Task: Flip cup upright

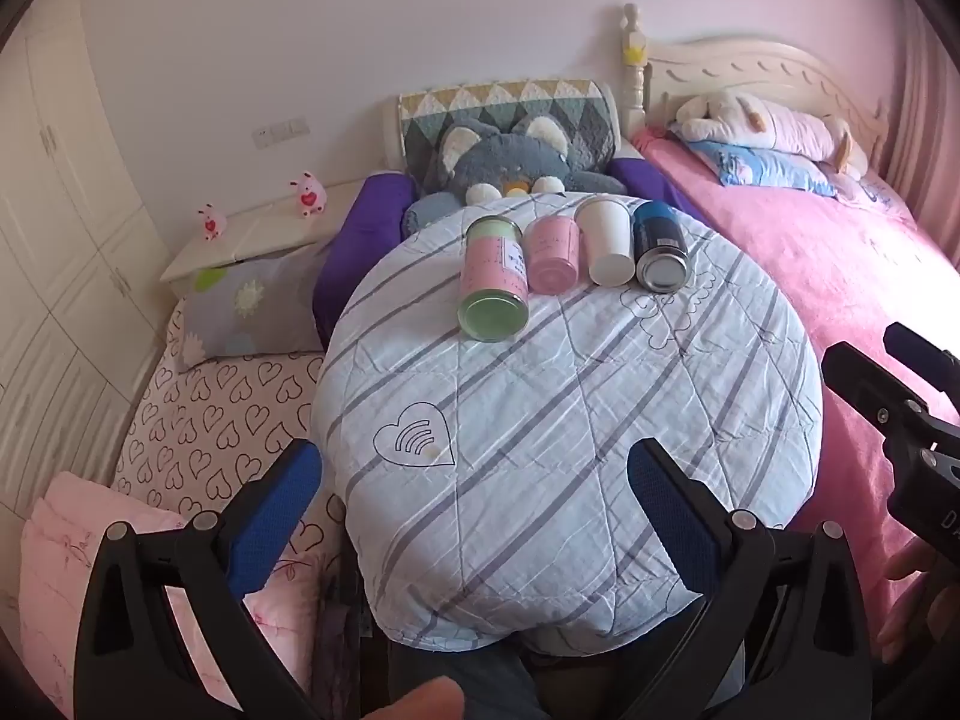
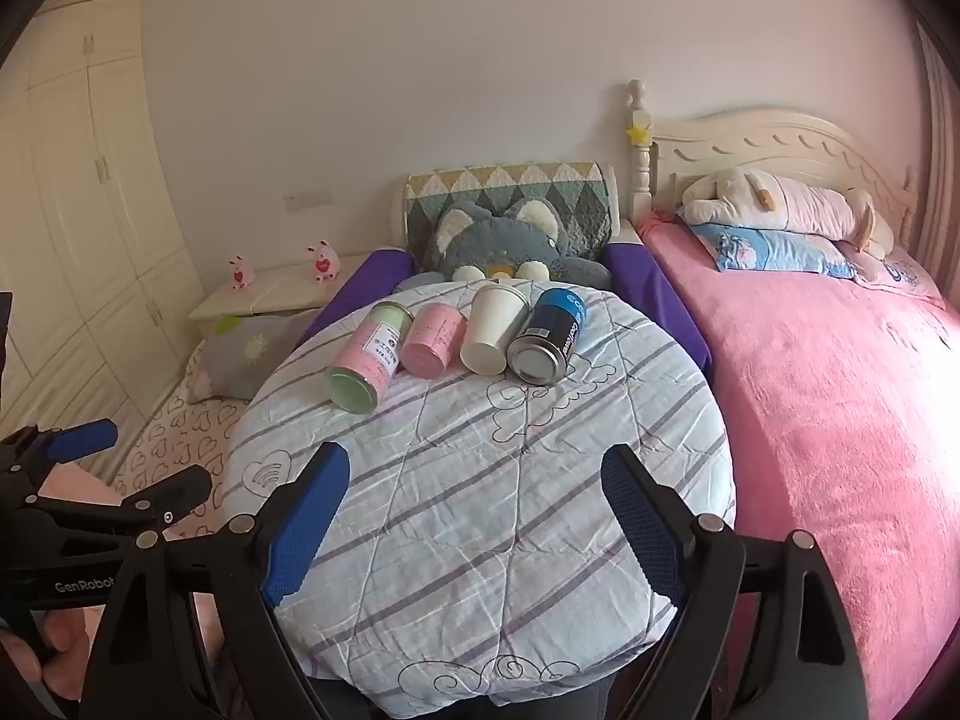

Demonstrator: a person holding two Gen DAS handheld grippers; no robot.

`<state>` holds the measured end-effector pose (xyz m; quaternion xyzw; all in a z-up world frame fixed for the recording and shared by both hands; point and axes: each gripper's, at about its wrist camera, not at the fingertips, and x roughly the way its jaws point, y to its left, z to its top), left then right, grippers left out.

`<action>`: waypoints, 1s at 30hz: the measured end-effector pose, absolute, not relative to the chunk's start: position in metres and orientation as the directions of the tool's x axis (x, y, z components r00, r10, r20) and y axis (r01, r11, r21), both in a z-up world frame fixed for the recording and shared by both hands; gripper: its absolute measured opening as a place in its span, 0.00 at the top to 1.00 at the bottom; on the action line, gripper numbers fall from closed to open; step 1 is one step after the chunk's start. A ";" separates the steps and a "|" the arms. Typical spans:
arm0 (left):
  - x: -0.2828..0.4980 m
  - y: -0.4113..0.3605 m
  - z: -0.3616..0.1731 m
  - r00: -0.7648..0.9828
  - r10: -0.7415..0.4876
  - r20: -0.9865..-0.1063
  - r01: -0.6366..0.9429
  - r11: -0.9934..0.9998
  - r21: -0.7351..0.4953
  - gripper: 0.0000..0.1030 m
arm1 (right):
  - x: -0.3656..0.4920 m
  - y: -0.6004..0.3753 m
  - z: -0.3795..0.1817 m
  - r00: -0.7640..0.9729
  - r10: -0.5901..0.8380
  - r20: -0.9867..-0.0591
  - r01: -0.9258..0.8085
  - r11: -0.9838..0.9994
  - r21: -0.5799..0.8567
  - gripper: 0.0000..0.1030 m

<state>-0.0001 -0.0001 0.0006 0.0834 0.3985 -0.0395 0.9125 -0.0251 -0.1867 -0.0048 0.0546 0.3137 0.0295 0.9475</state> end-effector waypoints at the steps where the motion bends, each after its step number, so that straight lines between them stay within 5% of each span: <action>1: 0.000 0.000 0.001 0.683 -0.008 -0.730 0.139 0.983 0.120 0.00 | -0.025 -0.187 -0.005 0.801 0.091 -0.591 -0.022 0.992 0.123 0.15; 30: 0.007 0.011 -0.002 0.679 0.011 -0.734 0.106 0.988 0.112 0.00 | -0.017 -0.181 -0.009 0.790 0.090 -0.607 -0.025 0.993 0.115 0.15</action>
